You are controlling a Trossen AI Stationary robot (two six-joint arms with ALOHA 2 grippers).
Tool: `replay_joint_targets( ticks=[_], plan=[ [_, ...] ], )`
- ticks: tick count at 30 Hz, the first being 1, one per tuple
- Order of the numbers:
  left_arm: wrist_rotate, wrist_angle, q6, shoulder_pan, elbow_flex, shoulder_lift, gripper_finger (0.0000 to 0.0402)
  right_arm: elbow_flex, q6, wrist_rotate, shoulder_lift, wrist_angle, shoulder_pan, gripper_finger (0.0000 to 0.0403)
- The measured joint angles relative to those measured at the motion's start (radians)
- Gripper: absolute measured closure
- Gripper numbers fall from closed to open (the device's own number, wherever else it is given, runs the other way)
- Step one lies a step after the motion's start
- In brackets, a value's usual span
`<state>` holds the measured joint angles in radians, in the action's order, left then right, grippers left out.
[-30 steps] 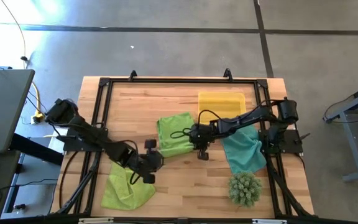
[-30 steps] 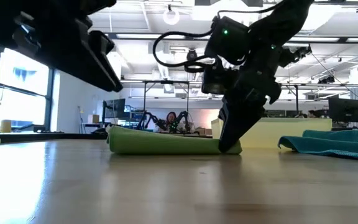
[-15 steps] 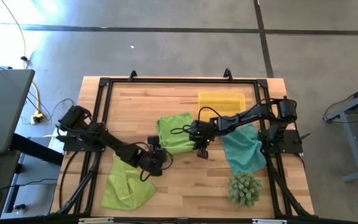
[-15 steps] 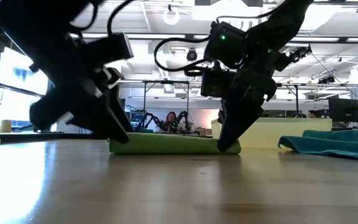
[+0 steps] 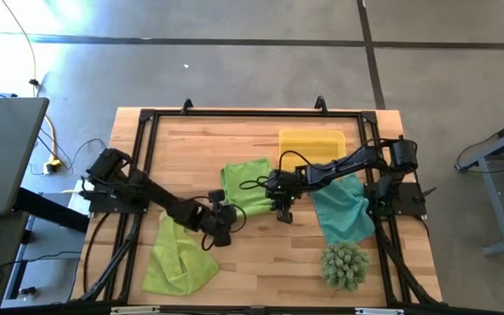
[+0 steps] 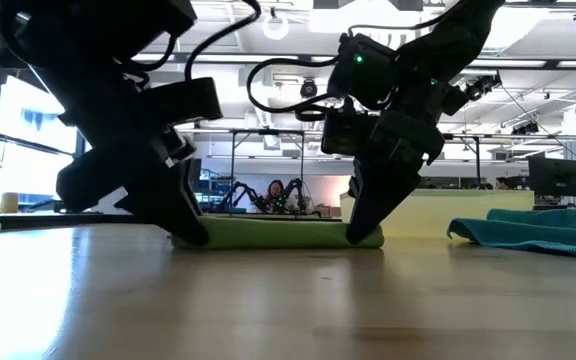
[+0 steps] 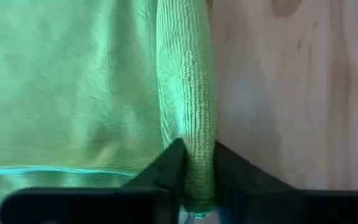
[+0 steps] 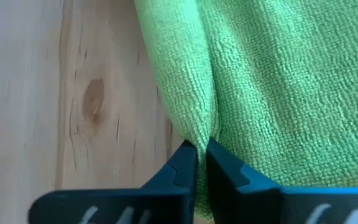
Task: Roll microfiber towels into tight, uniform cylinder then place into a basket
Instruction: Roll the top green microfiber towel
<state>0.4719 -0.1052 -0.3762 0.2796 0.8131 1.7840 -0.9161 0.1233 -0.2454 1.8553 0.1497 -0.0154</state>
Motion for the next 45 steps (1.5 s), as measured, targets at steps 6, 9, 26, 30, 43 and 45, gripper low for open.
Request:
replay_joint_targets(
  ticks=[6, 9, 26, 30, 43, 45],
  plan=[
    [-0.084, 0.008, -0.172, -0.029, 0.002, -0.003, 0.0389, 0.003, -0.045, 0.006, -0.066, 0.026, 0.000, 0.0335],
    [-0.194, 0.011, -0.215, -0.050, 0.004, -0.006, 0.0392, 0.004, -0.085, 0.008, -0.123, 0.064, 0.000, 0.0310],
    [-0.645, 0.087, -0.305, -0.162, 0.001, -0.001, 0.0400, 0.001, -0.526, 0.274, -0.190, 0.051, 0.300, 0.0293],
    [-0.631, 0.095, -0.305, -0.173, 0.001, -0.001, 0.0400, 0.000, -0.527, 0.316, -0.190, 0.028, 0.317, 0.0292],
    [-0.617, 0.099, -0.328, -0.173, 0.000, -0.001, 0.0399, -0.001, -0.461, 0.263, -0.087, 0.002, 0.250, 0.0241],
    [-0.617, 0.099, -0.329, -0.173, 0.000, -0.001, 0.0398, -0.001, -0.462, 0.264, -0.073, 0.003, 0.233, 0.0244]
  ],
)
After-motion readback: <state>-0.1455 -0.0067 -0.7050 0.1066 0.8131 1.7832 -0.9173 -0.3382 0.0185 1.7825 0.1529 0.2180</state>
